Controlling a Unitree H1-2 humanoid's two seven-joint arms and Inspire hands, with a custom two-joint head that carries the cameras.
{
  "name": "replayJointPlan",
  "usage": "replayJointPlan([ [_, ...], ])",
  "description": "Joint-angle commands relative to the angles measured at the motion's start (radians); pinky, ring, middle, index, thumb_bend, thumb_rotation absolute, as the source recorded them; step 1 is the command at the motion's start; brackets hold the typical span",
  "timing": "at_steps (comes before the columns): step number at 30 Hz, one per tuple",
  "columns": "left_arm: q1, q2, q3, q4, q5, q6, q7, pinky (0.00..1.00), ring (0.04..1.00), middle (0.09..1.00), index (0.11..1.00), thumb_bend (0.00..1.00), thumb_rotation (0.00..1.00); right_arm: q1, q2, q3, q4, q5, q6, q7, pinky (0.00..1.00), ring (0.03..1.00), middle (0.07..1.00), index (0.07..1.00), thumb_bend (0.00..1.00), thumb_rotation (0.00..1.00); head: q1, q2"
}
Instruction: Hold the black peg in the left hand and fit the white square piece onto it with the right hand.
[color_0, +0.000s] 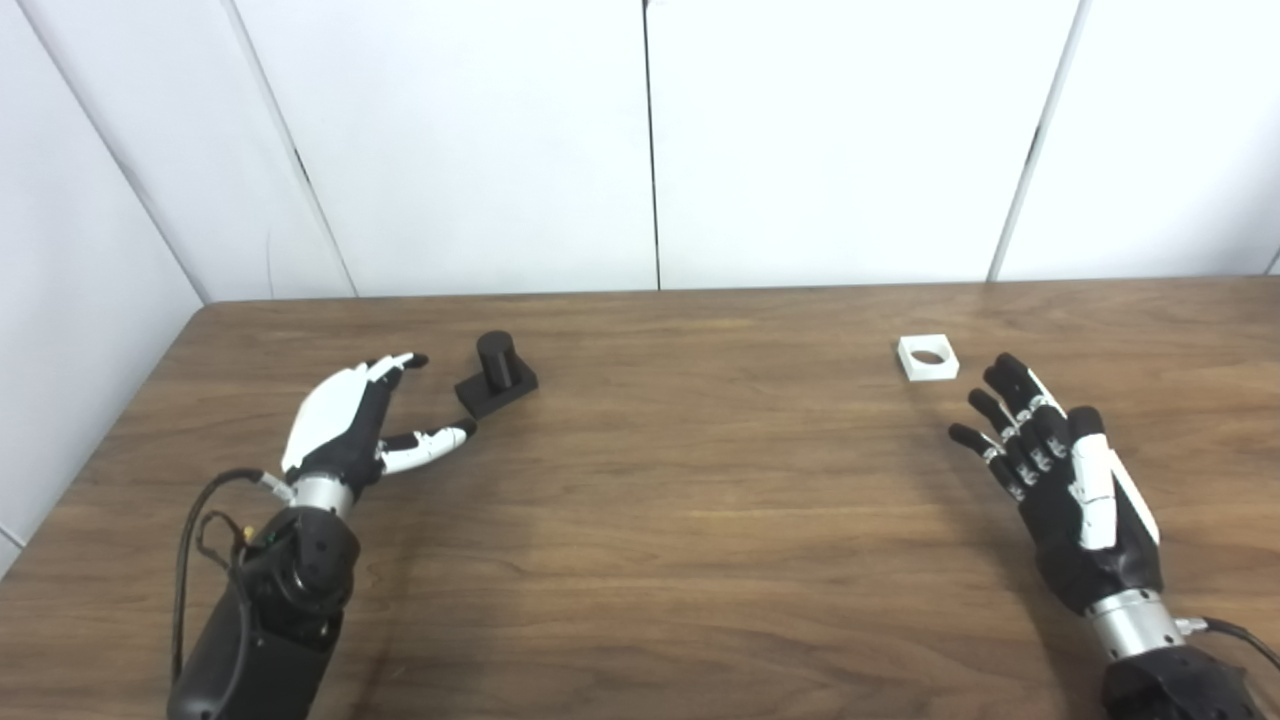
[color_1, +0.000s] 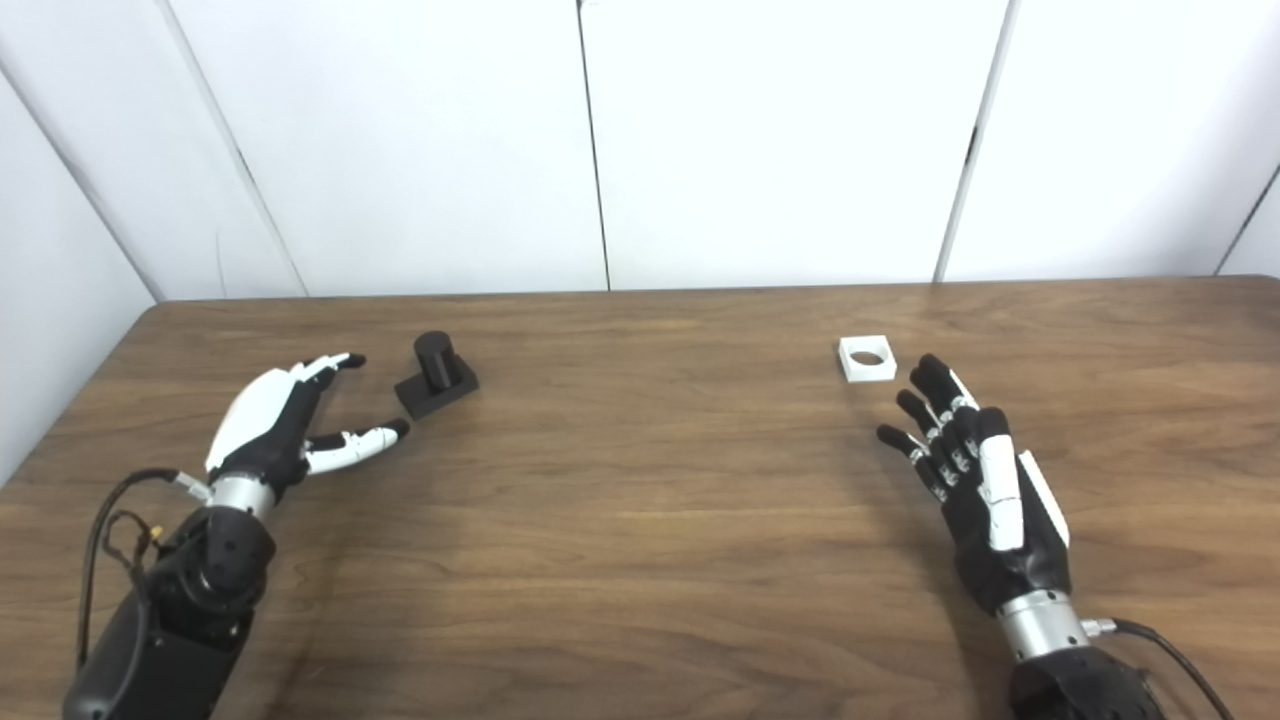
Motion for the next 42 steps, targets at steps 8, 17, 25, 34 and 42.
replayJointPlan([
  [8,-0.087,0.053,-0.024,0.076,0.074,-0.054,0.043,1.00,0.997,0.942,0.850,0.68,0.44,0.059,0.043,0.019,0.064,0.010,-0.023,0.007,0.84,0.944,0.957,0.944,0.63,0.98,-0.004,-0.003],
  [17,-0.115,0.051,-0.054,0.120,0.108,-0.063,0.037,1.00,0.993,0.937,0.847,0.69,0.46,0.069,0.043,0.021,0.061,0.001,-0.032,0.007,0.83,0.923,0.939,0.939,0.62,0.98,-0.013,-0.004],
  [25,-0.135,0.044,-0.074,0.156,0.118,-0.072,0.044,1.00,0.992,0.935,0.833,0.68,0.47,0.076,0.045,0.023,0.060,0.002,-0.042,0.009,0.84,0.926,0.942,0.942,0.63,0.98,-0.016,-0.005],
  [34,-0.141,0.033,-0.085,0.158,0.115,-0.067,0.039,1.00,0.984,0.938,0.836,0.69,0.52,0.083,0.045,0.024,0.059,0.000,-0.044,0.008,0.83,0.926,0.942,0.944,0.62,1.00,-0.018,-0.005],
  [42,-0.148,0.020,-0.092,0.162,0.107,-0.059,0.028,1.00,0.984,0.939,0.837,0.67,0.53,0.086,0.049,0.018,0.057,0.008,-0.042,0.005,0.83,0.923,0.937,0.939,0.62,0.97,-0.023,-0.007],
])
